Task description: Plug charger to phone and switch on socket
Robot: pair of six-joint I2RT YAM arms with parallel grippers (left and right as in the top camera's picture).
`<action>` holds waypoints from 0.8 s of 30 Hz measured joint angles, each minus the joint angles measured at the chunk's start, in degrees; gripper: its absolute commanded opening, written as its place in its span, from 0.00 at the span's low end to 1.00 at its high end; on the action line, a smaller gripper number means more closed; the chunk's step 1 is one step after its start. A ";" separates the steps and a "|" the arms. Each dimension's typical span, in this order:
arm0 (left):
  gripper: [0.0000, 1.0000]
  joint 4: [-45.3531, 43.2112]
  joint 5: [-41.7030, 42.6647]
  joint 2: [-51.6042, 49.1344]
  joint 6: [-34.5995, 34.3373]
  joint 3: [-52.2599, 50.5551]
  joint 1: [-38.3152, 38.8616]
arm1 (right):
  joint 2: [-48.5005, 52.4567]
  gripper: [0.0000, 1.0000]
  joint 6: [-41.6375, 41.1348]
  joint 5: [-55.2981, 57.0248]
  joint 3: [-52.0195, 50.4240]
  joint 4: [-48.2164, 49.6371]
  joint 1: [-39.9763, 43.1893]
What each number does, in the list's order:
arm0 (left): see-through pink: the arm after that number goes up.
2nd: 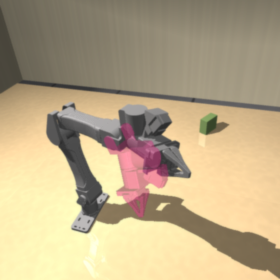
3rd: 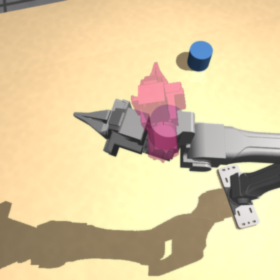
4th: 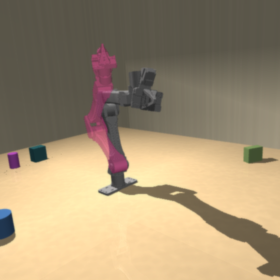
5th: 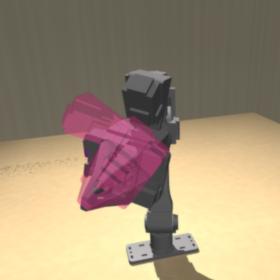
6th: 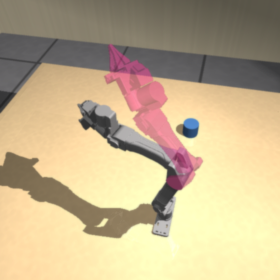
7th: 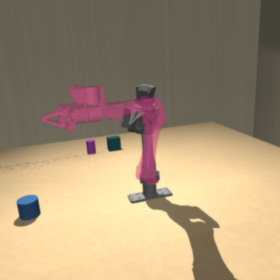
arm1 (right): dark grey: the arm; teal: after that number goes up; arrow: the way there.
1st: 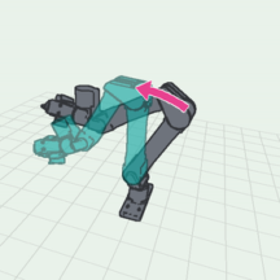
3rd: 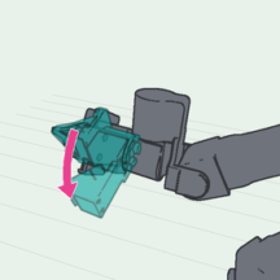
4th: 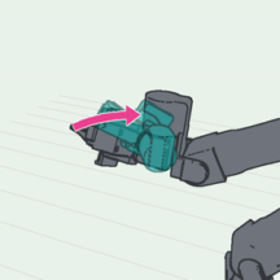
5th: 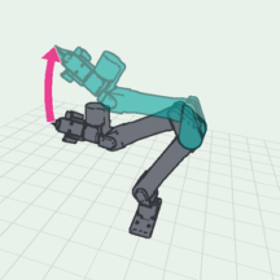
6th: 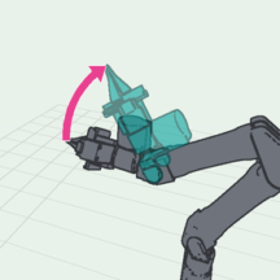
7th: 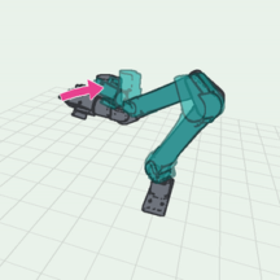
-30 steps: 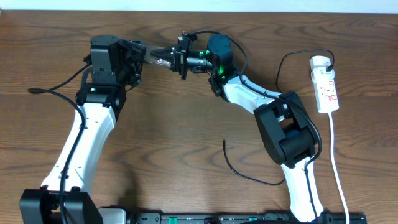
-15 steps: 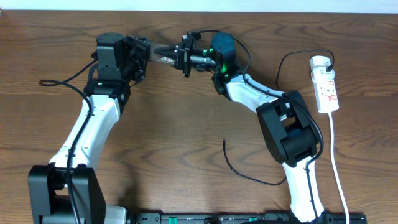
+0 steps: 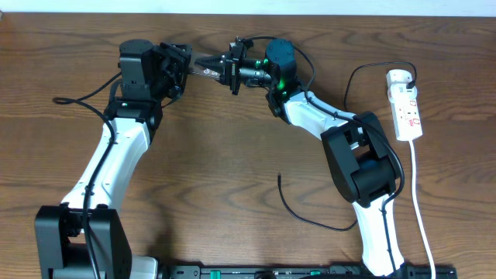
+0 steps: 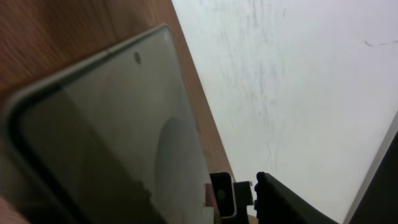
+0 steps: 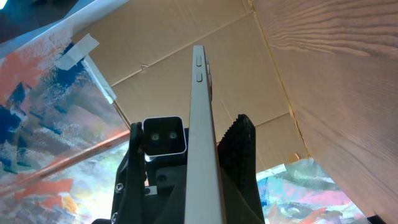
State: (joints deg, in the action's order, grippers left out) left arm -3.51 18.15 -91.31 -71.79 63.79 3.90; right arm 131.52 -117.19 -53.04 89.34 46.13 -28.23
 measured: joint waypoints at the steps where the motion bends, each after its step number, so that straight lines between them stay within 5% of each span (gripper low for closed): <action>1: 0.60 -0.17 0.17 0.00 0.00 0.00 0.00 | 0.00 0.01 0.00 0.00 0.00 0.00 0.00; 24: 0.56 -9.81 4.04 -6.27 -1.11 0.00 0.00 | 0.00 0.01 0.00 0.17 0.00 0.00 1.40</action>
State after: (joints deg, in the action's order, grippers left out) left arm -13.32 22.20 -97.58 -72.90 63.79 3.90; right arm 131.52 -117.19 -52.86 89.34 46.13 -26.83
